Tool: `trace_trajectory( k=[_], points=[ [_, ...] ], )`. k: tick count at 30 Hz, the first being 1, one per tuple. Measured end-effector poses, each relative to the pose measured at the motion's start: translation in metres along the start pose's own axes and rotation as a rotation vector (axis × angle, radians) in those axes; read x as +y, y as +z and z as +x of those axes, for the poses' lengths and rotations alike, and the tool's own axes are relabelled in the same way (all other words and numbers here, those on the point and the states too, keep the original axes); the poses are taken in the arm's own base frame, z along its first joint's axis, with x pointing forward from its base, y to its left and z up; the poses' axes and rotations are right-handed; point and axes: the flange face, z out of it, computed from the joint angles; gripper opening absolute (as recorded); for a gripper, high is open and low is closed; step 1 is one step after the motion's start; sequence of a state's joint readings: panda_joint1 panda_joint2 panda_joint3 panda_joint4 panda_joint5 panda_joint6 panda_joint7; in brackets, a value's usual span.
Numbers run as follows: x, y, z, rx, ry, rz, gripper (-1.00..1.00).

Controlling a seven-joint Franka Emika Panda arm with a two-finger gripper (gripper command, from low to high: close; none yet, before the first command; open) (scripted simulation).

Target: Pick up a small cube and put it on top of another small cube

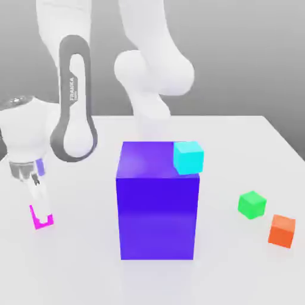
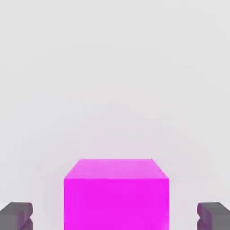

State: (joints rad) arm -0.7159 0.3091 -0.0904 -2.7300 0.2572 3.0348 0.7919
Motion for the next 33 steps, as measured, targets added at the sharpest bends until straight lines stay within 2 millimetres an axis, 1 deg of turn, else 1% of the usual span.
trace_trajectory(
  k=[4, 5, 6, 8, 12, 13, 15, 16, 17, 20, 22, 27, 28, 30, 33],
  points=[
    [0.0, 0.0, 0.0, 0.0, 0.0, 0.0, -1.0],
    [0.0, 0.003, 0.0, 0.0, 0.0, 0.0, -1.0],
    [0.0, 0.0, 0.0, 0.0, 0.0, 0.0, -1.0],
    [-0.001, -0.015, 0.0, -0.001, 0.001, 0.001, -1.0],
    [-0.001, -0.052, 0.0, -0.002, 0.0, 0.002, -1.0],
    [-0.004, -0.062, 0.001, 0.007, -0.004, 0.013, -1.0],
    [-0.021, -0.082, 0.005, 0.043, -0.02, 0.062, -1.0],
    [-0.032, -0.093, 0.002, 0.059, -0.039, 0.087, -1.0],
    [-0.043, -0.102, -0.005, 0.072, -0.063, 0.11, -1.0],
    [-0.076, -0.129, -0.034, 0.102, -0.138, 0.173, -1.0],
    [-0.095, -0.147, -0.059, 0.119, -0.195, 0.213, -1.0],
    [-0.132, -0.189, -0.122, 0.161, -0.317, 0.306, -1.0],
    [-0.137, -0.196, -0.139, 0.165, -0.344, 0.321, -1.0],
    [-0.141, -0.202, -0.188, 0.155, -0.42, 0.332, -1.0],
    [-0.132, -0.205, -0.262, 0.132, -0.537, 0.332, -1.0]
  ],
)
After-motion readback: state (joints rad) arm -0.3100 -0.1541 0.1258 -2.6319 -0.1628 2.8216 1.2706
